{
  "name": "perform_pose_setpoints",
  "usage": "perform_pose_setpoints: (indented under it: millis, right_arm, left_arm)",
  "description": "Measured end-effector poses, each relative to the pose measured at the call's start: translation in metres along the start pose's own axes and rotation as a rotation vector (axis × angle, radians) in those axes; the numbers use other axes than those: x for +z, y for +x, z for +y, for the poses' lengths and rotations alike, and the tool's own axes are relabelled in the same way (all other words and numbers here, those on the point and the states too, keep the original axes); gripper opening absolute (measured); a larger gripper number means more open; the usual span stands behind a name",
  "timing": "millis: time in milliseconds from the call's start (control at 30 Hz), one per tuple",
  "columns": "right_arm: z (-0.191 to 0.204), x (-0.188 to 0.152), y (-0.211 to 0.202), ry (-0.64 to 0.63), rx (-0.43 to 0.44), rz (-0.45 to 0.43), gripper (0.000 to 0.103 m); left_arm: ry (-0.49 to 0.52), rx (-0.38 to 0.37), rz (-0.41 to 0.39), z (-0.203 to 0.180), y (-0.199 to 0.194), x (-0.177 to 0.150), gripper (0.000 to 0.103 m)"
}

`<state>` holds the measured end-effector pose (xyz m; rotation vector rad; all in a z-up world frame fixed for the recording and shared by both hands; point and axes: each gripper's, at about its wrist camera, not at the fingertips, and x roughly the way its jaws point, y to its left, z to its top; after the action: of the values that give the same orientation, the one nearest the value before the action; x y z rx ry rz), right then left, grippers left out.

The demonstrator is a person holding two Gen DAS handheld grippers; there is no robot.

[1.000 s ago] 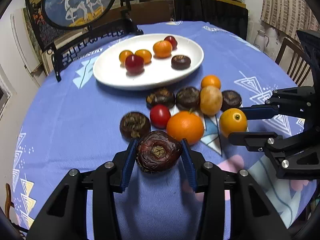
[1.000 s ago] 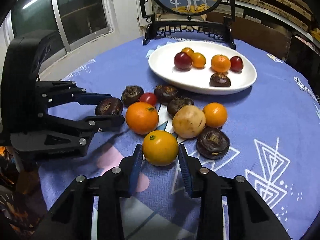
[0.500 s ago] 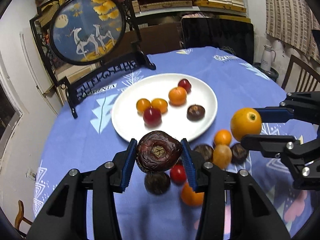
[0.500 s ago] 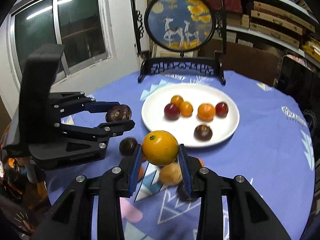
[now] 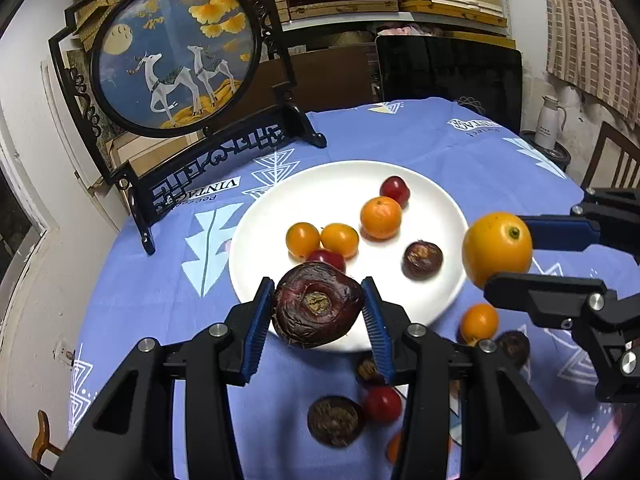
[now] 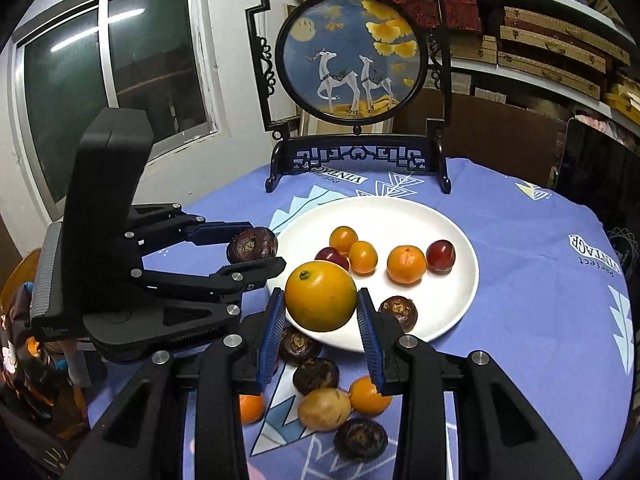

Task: Organize fruits
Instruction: 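Carry the brown fruit and yellow citrus onto the plate and open both tools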

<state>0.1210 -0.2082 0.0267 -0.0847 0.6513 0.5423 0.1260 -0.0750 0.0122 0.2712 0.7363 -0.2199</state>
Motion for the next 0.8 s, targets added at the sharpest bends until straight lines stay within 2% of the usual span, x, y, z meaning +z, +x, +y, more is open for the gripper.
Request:
perform_pose_setpoints:
  millis: [167,433,533,800]
  right_arm:
    - [-0.012,0.005,0.012,0.043,0.007,-0.011,0.037]
    - [-0.037,0.018,0.032,0.080,-0.038,-0.018,0.037]
    - [-0.044,0.023,0.045,0.111,-0.029,-0.019,0.037]
    - [-0.046,0.021,0.084,0.121,-0.010,0.045,0.037]
  left_arm:
    - [-0.032,0.006,0.005,0.010,0.016,0.010,0.043]
    - [-0.078,0.050,0.037,0.038,0.047,0.026,0.043]
    - [-0.123,0.037,0.042,0.045,0.058,0.036,0.043]
    - [-0.114,0.035,0.089,0.036,0.089,0.037,0.043]
